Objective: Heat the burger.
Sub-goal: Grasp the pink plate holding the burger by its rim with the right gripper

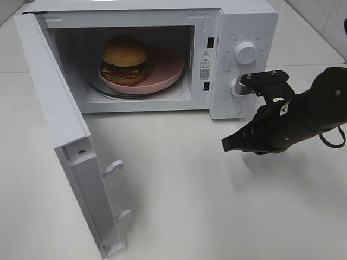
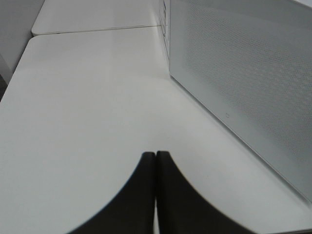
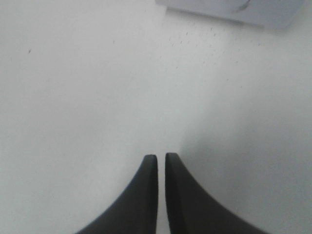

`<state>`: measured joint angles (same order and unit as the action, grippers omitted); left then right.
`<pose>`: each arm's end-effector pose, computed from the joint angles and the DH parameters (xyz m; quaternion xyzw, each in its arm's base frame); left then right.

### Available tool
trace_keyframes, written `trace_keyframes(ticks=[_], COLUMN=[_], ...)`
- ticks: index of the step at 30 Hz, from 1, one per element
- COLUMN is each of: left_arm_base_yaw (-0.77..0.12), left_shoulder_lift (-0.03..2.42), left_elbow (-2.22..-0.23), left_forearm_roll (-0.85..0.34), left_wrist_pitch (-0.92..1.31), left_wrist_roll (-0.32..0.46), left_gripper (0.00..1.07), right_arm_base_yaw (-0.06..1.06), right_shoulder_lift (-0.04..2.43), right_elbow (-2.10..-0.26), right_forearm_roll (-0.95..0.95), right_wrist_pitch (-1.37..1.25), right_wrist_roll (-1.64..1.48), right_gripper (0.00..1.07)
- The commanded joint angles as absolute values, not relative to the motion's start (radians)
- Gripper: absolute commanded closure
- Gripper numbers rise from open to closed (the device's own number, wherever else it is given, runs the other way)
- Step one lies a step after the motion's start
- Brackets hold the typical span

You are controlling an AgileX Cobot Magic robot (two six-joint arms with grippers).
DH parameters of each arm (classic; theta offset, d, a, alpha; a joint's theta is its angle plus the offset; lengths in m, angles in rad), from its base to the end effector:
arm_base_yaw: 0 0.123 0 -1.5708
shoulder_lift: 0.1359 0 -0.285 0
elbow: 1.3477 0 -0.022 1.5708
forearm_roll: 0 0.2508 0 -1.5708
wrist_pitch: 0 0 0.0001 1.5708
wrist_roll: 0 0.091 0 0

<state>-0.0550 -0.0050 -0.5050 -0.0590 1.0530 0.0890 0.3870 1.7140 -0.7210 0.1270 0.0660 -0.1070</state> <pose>-0.0062 -0.0043 0.2794 0.0622 0.8459 -0.0205 0.5293 0.2792 0.1146 0.1380 -0.1757 0.9391 0.0635 0.2884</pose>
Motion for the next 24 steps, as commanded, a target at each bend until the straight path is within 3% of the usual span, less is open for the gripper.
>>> trace_keyframes(ticks=[1,9,20,24], left_arm_base_yaw=[-0.054,-0.054,-0.054,-0.054], left_shoulder_lift=[-0.011,-0.015,-0.015,-0.015], left_elbow=[-0.504,-0.504,-0.504,-0.504], left_forearm_roll=[-0.062,-0.062,-0.062,-0.062], left_wrist_pitch=[1.041,1.041,1.041,1.041], left_wrist_roll=[0.092,0.092,0.092,0.092], left_gripper=[1.06,1.06,1.06,1.06], right_arm_base_yaw=[0.382,0.383,0.385,0.385], right_shoulder_lift=[1.699,1.699,1.699,1.699], right_elbow=[-0.754,-0.902,-0.964,-0.983], right_forearm_roll=[0.115,0.137,0.294,0.391], right_wrist_pitch=[0.176,0.538,0.603,0.61], right_wrist_roll=[-0.153,-0.156,-0.303,-0.441], right_gripper=[1.01,0.98,0.93,0.82])
